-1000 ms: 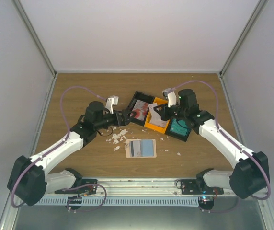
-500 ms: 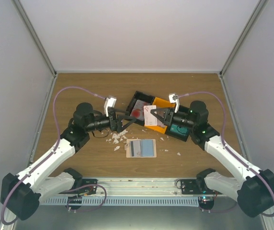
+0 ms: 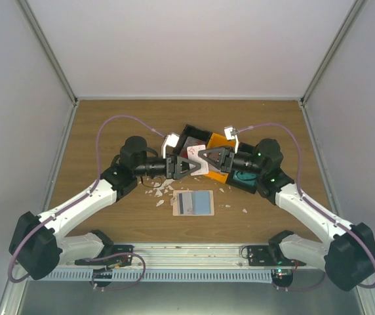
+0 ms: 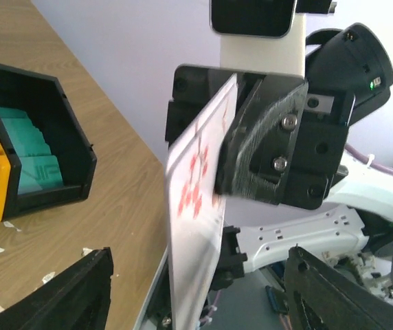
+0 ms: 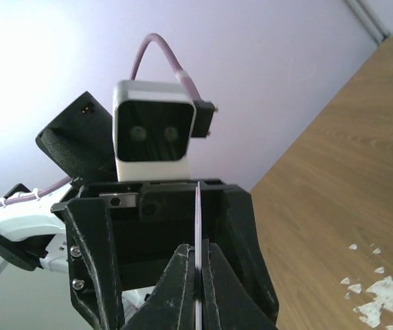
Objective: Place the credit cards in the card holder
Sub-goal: Pick up the credit card from the storage box.
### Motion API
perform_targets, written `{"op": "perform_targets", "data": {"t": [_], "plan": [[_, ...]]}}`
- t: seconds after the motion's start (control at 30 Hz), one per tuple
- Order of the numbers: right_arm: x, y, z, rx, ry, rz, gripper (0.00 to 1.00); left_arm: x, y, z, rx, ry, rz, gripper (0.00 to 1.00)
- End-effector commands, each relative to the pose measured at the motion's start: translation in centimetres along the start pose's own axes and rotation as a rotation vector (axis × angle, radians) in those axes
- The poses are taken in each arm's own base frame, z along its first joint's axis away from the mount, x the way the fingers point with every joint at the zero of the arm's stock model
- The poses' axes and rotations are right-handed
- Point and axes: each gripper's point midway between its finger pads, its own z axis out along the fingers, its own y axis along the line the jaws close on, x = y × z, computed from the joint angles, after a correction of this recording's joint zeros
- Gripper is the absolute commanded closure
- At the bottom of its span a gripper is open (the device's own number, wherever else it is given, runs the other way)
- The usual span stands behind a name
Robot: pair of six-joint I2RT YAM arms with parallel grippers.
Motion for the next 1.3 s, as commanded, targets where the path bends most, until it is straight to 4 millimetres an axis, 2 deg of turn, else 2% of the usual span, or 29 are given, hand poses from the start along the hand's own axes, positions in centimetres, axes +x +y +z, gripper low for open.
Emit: {"op": "perform_targets", "data": {"t": [0.0, 0.13, 0.2, 0.27, 0.33, 0.5, 0.6, 0.77, 0.93, 1.03, 1.27], "plan": [[-0.4, 1.7, 0.7, -0.061, 0.007, -0.003, 0.99, -2.6, -1.4, 0.1, 0.019, -0.091, 0.044, 0.36], [-0.2, 1.7, 0.9, -0.079, 0.014, 0.019, 0.99, -2.8, -1.5, 0.2, 0.036, -0.105, 0.046, 0.54], [-0.1, 1.7, 1.0, -0.087, 0.019, 0.032, 0.99, -2.7, -1.4, 0.5, 0.045, -0.094, 0.04, 0.67], [-0.1, 1.8, 1.0, -0.096, 0.022, 0.039, 0.99, -2.5, -1.5, 0.6, 0.06, -0.08, 0.041, 0.86], [-0.1, 2.0, 1.0, -0.101, 0.026, 0.04, 0.95, -2.4, -1.6, 0.6, 0.059, -0.076, 0.047, 0.99], [-0.4, 1.4, 0.2, -0.055, 0.009, 0.015, 0.66, -2.6, -2.4, 0.0, 0.063, -0.08, 0.095, 1.0], [-0.6, 1.4, -0.7, -0.035, -0.009, -0.029, 0.58, -2.6, -3.2, -0.6, 0.078, -0.076, 0.131, 1.0], [-0.7, 1.4, -1.4, 0.002, -0.005, -0.077, 0.6, -2.3, -4.5, -1.3, 0.128, -0.052, 0.189, 1.0], [-0.7, 1.5, -1.4, 0.001, 0.002, -0.096, 0.72, -1.7, -5.8, -1.5, 0.183, -0.019, 0.243, 1.0], [-0.6, 1.5, -1.3, -0.006, 0.017, -0.102, 0.76, -1.7, -6.1, -1.6, 0.194, -0.014, 0.258, 1.0], [-0.1, 1.4, -1.1, -0.019, 0.05, -0.103, 0.77, -1.3, -6.6, -1.6, 0.227, 0.004, 0.277, 1.0]]}}
